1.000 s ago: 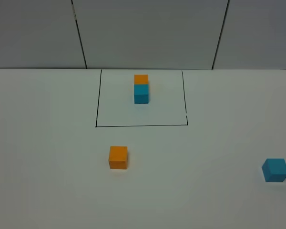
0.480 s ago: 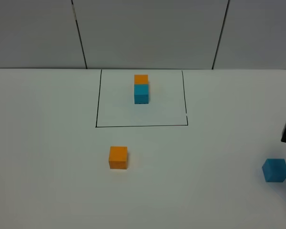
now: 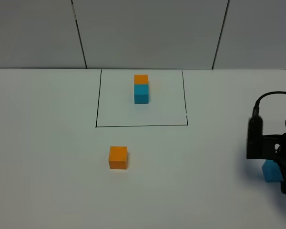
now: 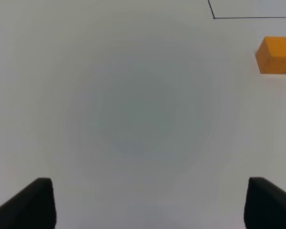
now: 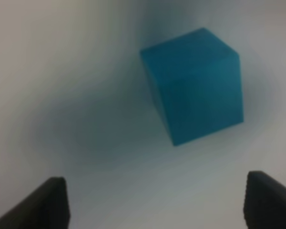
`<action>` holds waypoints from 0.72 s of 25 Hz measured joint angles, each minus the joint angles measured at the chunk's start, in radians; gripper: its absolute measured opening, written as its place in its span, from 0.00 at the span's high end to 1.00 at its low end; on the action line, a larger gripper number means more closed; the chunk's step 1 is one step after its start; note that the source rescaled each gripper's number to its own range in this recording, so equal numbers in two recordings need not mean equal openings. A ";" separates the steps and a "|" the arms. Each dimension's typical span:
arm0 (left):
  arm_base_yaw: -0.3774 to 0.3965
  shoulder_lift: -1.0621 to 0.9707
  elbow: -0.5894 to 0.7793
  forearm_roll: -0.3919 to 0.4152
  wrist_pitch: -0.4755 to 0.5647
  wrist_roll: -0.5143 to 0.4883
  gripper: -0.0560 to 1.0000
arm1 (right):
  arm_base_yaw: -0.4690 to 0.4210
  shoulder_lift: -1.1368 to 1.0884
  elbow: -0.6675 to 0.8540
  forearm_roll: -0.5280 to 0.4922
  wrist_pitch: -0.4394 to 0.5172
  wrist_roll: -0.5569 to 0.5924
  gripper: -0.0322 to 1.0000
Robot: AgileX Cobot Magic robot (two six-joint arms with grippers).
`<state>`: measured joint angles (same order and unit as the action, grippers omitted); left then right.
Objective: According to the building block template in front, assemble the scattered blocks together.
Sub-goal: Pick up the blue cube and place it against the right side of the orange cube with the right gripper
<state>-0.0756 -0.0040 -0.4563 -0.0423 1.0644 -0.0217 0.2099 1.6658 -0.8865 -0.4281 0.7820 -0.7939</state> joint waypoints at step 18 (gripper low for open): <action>0.000 0.000 0.000 0.000 0.000 -0.001 0.03 | -0.133 0.145 -0.076 0.211 -0.124 -0.403 0.03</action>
<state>-0.0756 -0.0040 -0.4563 -0.0423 1.0644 -0.0226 0.0769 1.8103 -0.9628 -0.2174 0.6579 -1.1972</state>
